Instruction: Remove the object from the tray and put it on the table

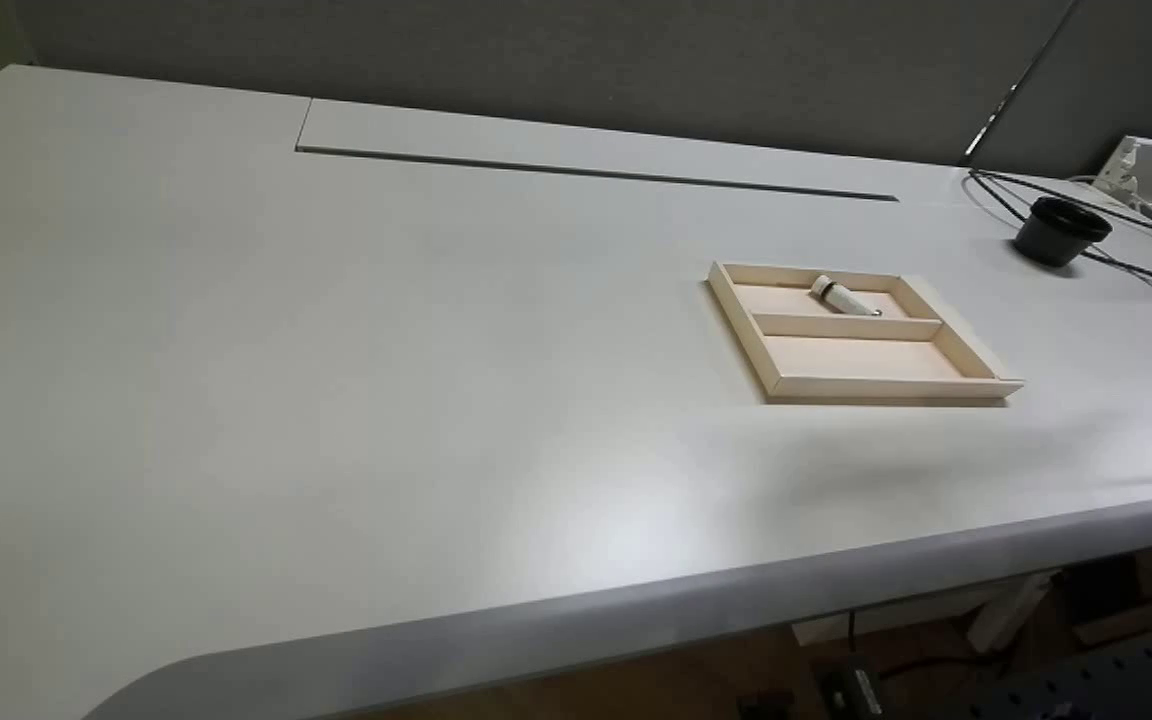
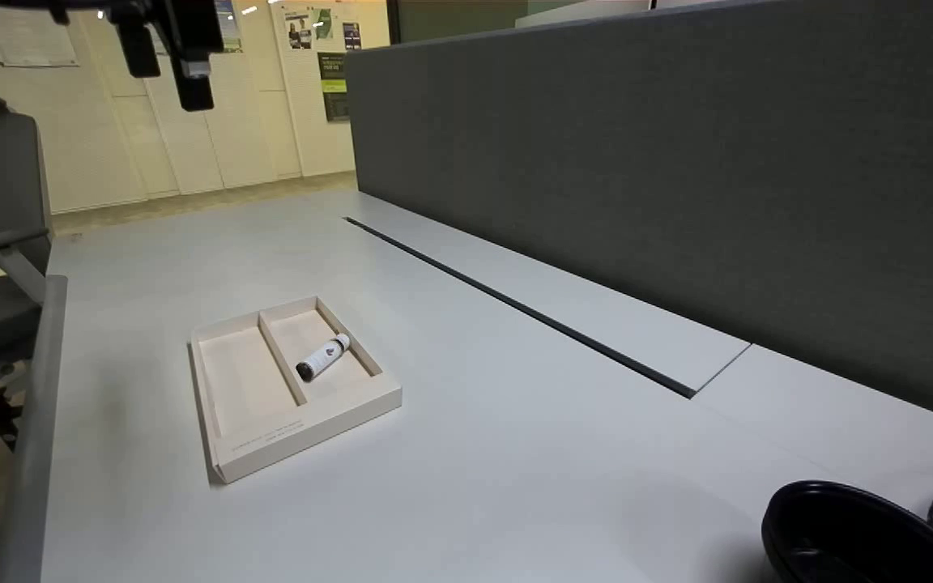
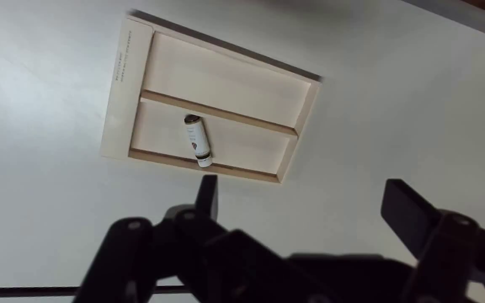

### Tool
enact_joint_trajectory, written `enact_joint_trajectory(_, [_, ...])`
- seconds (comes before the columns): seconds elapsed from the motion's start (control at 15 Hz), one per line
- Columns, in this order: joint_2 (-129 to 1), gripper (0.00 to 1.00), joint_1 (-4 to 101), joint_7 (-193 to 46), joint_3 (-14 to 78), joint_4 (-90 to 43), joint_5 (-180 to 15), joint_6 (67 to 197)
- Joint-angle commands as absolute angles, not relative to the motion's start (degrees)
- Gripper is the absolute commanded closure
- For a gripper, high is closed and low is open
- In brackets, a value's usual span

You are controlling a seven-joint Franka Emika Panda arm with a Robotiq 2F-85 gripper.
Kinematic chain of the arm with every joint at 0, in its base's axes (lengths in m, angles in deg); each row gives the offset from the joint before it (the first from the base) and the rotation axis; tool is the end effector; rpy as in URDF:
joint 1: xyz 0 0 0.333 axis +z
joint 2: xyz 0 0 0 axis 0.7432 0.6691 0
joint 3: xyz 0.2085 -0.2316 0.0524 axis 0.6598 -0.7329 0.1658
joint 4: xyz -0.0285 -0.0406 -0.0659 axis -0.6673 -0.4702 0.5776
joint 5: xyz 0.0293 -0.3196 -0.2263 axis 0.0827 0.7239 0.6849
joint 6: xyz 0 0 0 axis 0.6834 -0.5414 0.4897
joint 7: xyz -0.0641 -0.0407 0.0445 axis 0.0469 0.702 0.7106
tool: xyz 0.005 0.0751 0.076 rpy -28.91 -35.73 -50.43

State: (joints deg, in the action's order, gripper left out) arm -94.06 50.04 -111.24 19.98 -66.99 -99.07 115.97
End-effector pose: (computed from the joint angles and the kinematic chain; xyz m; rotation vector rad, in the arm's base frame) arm 0.4471 -0.0993 0.4111 -2.8468 -0.3212 -0.0607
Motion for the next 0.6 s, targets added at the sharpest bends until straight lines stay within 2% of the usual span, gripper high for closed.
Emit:
enact_joint_trajectory(0.0, [-93.7, 0.0, 48.0, -110.3, 23.7, -66.5, -95.8, 125.9])
enact_joint_trajectory(0.13, [-90.1, 0.0, 47.8, -109.6, 26.3, -67.4, -93.9, 141.2])
enact_joint_trajectory(0.2, [-85.7, 0.0, 49.1, -111.1, 26.9, -68.3, -97.0, 138.7])
enact_joint_trajectory(0.53, [-84.9, 0.0, 47.7, -111.2, 28.1, -69.1, -96.1, 139.6])
